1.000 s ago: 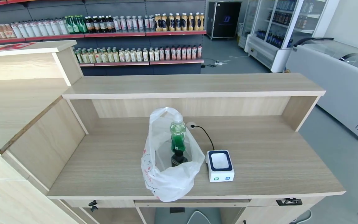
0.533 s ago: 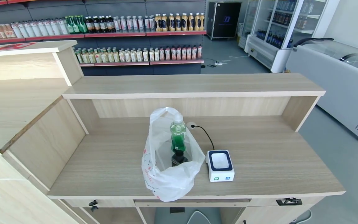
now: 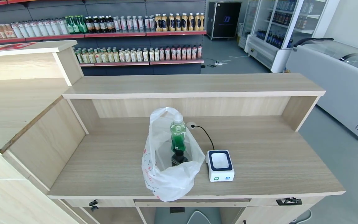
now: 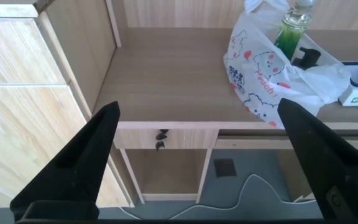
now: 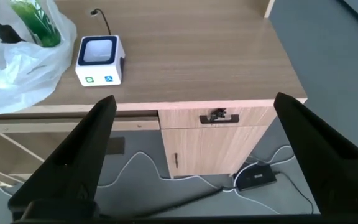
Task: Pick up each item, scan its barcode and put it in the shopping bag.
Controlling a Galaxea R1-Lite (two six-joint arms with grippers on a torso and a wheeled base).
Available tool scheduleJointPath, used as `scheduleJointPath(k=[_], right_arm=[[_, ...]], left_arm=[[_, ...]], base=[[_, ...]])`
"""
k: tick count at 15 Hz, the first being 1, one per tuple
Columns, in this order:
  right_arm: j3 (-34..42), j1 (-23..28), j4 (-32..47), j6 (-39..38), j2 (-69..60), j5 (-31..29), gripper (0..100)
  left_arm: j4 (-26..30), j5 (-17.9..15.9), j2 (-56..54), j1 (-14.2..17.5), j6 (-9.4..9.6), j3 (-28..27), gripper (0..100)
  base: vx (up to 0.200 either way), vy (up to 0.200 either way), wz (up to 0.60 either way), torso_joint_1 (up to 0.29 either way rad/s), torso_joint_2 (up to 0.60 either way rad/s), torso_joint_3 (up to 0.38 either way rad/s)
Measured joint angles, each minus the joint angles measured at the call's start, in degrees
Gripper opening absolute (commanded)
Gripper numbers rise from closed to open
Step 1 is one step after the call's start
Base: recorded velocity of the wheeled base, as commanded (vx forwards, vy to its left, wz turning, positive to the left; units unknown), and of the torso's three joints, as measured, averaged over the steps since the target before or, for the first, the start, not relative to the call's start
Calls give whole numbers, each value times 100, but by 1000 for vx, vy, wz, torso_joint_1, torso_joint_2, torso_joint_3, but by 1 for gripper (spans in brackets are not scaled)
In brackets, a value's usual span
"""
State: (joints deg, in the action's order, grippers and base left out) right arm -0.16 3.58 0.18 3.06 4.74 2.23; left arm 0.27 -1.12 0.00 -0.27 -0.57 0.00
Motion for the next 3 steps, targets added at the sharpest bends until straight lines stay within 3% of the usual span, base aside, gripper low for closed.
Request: scheduleJointPath(k=[3], right_arm=[[0, 0, -2, 0, -1, 1, 100]], left_arm=[[-2, -2, 0, 0, -2, 0, 100]], base=[[0, 0, 0, 0, 0, 0]])
